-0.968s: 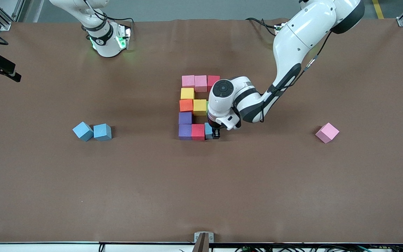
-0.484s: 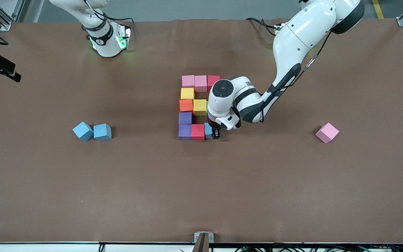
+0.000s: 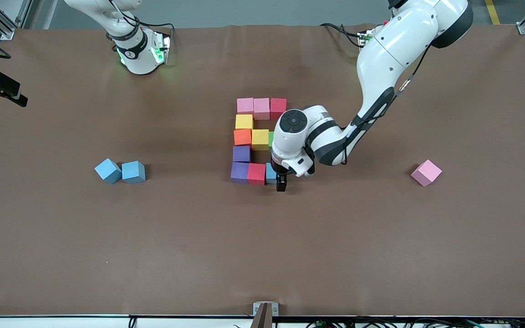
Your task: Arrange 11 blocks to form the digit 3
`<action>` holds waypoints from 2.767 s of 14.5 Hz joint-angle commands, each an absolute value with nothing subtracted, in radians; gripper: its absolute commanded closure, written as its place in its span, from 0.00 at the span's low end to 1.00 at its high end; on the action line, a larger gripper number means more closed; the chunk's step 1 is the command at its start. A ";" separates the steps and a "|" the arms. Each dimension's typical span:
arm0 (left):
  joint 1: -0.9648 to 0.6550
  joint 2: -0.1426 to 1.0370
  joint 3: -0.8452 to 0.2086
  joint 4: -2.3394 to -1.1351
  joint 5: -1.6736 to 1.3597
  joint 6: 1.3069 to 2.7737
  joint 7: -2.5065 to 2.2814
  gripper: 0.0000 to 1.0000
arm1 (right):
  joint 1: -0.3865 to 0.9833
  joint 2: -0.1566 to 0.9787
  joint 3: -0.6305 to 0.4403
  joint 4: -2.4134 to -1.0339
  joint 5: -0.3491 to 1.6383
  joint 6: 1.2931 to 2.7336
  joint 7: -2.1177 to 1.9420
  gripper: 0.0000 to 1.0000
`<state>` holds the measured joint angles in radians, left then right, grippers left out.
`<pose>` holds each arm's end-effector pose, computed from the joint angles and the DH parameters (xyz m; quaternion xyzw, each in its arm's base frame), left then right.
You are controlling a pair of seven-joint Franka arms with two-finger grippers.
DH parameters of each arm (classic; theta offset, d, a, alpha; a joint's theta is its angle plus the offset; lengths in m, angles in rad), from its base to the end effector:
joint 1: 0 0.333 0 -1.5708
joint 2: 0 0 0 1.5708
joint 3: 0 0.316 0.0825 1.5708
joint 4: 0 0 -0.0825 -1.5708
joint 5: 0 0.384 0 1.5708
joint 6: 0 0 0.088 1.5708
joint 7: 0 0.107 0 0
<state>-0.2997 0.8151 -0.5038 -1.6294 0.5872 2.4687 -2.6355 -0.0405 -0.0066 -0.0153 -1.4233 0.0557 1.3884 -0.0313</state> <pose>0.5190 -0.4692 0.1986 0.7097 0.6996 0.0103 0.0825 0.5317 -0.0230 0.6807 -0.9995 0.0076 0.0129 0.0281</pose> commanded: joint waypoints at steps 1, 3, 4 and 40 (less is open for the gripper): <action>-0.298 0.795 -0.526 -1.579 0.594 2.383 -2.616 0.00 | -0.054 0.003 -0.003 -1.407 0.046 1.382 -0.043 0.00; -0.296 0.793 -0.570 -1.510 0.591 2.259 -2.574 0.00 | -0.054 0.003 -0.003 -1.407 0.046 1.382 -0.043 0.00; -0.287 0.792 -0.590 -1.479 0.581 2.205 -2.548 0.00 | -0.054 0.003 -0.003 -1.407 0.046 1.382 -0.043 0.00; 0.163 -0.012 -0.263 -1.485 0.040 1.422 -0.166 0.00 | -0.057 0.005 -0.003 -1.407 0.044 1.382 -0.043 0.00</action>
